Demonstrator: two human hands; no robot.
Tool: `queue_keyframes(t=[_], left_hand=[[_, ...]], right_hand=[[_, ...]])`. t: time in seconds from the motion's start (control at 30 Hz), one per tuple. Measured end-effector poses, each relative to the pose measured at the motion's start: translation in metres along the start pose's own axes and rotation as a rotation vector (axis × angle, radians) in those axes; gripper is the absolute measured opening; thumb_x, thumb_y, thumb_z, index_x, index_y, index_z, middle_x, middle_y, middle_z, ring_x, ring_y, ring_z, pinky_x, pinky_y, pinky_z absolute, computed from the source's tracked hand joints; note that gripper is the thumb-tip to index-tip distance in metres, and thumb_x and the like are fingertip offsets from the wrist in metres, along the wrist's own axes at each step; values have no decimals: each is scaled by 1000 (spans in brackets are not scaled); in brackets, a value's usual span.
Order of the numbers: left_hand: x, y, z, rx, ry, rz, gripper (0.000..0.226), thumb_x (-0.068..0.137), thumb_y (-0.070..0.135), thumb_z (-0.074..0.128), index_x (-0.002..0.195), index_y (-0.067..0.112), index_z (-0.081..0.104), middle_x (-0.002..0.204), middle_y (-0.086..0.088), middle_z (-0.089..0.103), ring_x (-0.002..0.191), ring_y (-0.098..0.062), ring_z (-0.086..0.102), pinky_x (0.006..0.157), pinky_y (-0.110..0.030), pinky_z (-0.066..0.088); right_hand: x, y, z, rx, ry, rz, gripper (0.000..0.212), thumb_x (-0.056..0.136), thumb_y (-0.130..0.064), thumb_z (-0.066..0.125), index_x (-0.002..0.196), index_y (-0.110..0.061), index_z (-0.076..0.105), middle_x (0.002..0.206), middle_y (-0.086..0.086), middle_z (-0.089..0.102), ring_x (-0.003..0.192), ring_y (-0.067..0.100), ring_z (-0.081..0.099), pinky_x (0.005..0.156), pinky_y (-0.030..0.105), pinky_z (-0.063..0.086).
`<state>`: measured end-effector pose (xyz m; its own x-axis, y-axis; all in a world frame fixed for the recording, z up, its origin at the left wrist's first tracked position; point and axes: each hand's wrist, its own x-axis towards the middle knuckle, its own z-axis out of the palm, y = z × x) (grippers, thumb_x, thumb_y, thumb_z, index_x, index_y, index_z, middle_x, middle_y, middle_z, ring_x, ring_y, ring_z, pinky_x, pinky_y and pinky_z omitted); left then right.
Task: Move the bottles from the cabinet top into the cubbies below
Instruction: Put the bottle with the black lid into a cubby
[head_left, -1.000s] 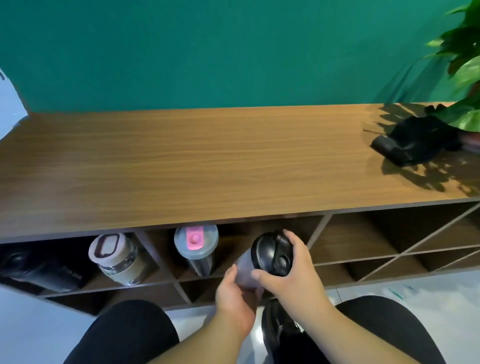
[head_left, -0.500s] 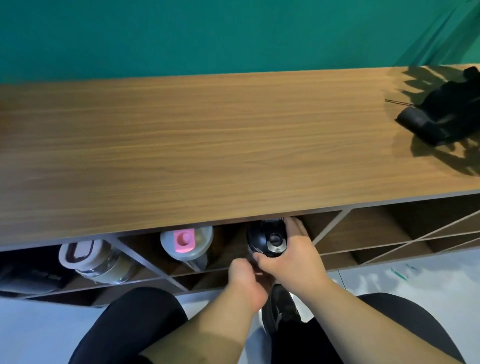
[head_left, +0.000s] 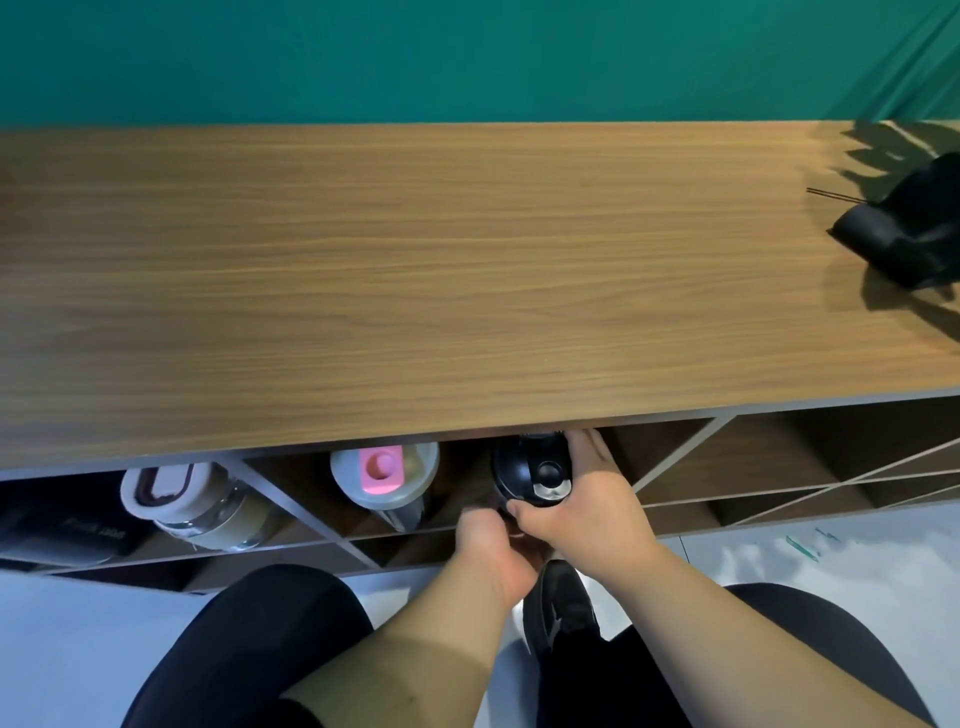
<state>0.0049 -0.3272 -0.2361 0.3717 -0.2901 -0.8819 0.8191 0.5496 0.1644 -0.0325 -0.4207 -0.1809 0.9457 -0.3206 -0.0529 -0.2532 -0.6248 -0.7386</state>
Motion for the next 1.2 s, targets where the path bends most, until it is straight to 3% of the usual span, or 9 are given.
queue_keyframes(t=[0.23, 0.47, 0.57, 0.63, 0.73, 0.8, 0.93, 1.03, 1.2], left_hand=[[3, 10, -1, 73, -47, -6, 38, 97, 36, 52, 104, 6, 74, 80, -20, 80, 87, -37, 71, 109, -59, 49], [1, 13, 0, 132, -24, -8, 43, 95, 37, 53, 117, 8, 74, 104, -22, 79, 106, -41, 70, 112, -61, 45], [-1, 10, -4, 159, 4, -10, 54, 95, 47, 48, 123, 8, 72, 113, -20, 77, 116, -41, 67, 115, -61, 42], [-3, 11, -6, 172, 35, -15, 63, 93, 54, 49, 127, 5, 68, 104, -17, 68, 102, -36, 63, 111, -58, 46], [-22, 14, -11, 321, 139, 63, 36, 105, 39, 40, 105, 10, 60, 92, -16, 52, 80, -31, 53, 92, -43, 45], [-35, 15, -14, 411, 186, 117, 25, 108, 31, 37, 102, 18, 58, 109, -16, 56, 98, -33, 56, 99, -46, 40], [-48, 19, -12, 608, 162, 401, 51, 109, 36, 42, 154, 13, 44, 157, -13, 50, 146, -32, 44, 114, -40, 33], [-48, 20, -6, 672, 86, 523, 50, 108, 39, 45, 155, 24, 44, 153, -2, 55, 144, -25, 47, 116, -33, 31], [-42, 17, -6, 684, 9, 468, 39, 106, 43, 48, 144, 37, 53, 121, 7, 68, 129, -27, 62, 120, -53, 38]], right_hand=[[10, 4, 0, 21, -26, 31, 71, 57, -36, 86, 119, -31, 52, 118, -17, 50, 105, 3, 53, 76, 14, 40], [12, 7, 1, 71, -54, 42, 70, 58, -29, 87, 116, -37, 48, 118, -17, 49, 103, -1, 50, 76, 8, 38], [8, 12, 2, 95, -60, 41, 82, 55, -28, 90, 125, -32, 47, 124, -12, 49, 112, 3, 50, 87, 15, 41], [4, 17, 2, 129, -38, 51, 90, 53, -28, 90, 131, -31, 44, 128, -9, 50, 117, 4, 49, 96, 23, 42], [1, 23, -3, 210, -78, 76, 96, 56, -23, 89, 138, -36, 39, 133, -12, 54, 125, 3, 49, 102, 22, 40], [-1, 21, -7, 268, -113, 87, 94, 62, -14, 88, 138, -39, 38, 129, -19, 56, 120, -10, 50, 94, 7, 37], [-1, 11, -12, 355, -120, 74, 91, 69, -3, 86, 138, -36, 37, 124, -22, 55, 102, -31, 44, 80, -4, 34], [-2, 7, -10, 347, -105, 67, 85, 71, 1, 84, 132, -36, 37, 114, -25, 54, 95, -32, 47, 77, -3, 35], [-1, 7, -6, 345, -91, 95, 85, 71, -3, 85, 135, -35, 40, 117, -18, 59, 98, -27, 51, 77, -2, 37]])
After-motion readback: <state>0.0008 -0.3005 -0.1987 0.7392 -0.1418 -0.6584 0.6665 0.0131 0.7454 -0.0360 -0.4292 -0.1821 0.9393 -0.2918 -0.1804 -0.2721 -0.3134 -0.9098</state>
